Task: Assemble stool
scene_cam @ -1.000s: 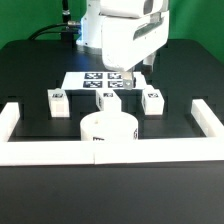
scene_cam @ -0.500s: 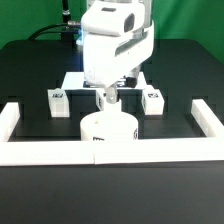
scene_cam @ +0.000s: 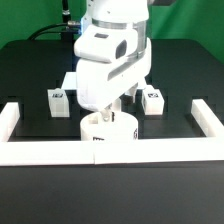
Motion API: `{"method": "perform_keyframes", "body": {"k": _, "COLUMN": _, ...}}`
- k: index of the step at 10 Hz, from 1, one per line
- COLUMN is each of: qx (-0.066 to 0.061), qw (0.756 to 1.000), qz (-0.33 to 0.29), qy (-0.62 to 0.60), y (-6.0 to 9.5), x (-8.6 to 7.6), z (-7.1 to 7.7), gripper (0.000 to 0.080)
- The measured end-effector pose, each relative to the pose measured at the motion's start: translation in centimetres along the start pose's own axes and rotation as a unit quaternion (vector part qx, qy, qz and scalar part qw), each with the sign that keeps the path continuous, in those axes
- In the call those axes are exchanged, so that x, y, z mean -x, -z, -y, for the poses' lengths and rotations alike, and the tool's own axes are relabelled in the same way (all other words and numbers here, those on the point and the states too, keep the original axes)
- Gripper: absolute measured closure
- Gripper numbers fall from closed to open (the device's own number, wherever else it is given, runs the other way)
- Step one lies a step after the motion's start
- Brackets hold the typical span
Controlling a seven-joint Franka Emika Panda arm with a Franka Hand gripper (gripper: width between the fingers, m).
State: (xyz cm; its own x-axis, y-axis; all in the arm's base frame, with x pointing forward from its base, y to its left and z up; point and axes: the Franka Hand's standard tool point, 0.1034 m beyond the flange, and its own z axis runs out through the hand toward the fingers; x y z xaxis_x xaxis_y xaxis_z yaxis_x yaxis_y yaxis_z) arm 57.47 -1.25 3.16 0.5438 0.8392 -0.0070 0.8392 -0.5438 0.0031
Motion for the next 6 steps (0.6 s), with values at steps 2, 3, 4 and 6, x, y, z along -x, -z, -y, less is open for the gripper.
{"method": "perform_keyframes", "body": {"k": 2, "qx": 0.002, "qw": 1.0, "qz": -0.006, "qy": 0.004, "y": -0.28, "x": -0.75, "z": 0.2, "gripper": 0.015}}
{"method": "perform_keyframes", "body": {"k": 3, "qx": 0.004, "qw": 1.0, "qz": -0.006, "qy": 0.004, "y": -0.27, "x": -0.81, "z": 0.17, "gripper": 0.015}}
{"method": "perform_keyframes", "body": {"k": 4, "qx": 0.004, "qw": 1.0, "qz": -0.006, "qy": 0.004, "y": -0.27, "x": -0.79, "z": 0.16, "gripper": 0.0159}}
{"method": "perform_keyframes", "body": {"k": 6, "qx": 0.003, "qw": 1.0, "qz": -0.006, "qy": 0.004, "y": -0.29, "x": -0.77, "z": 0.17, "gripper": 0.0323}}
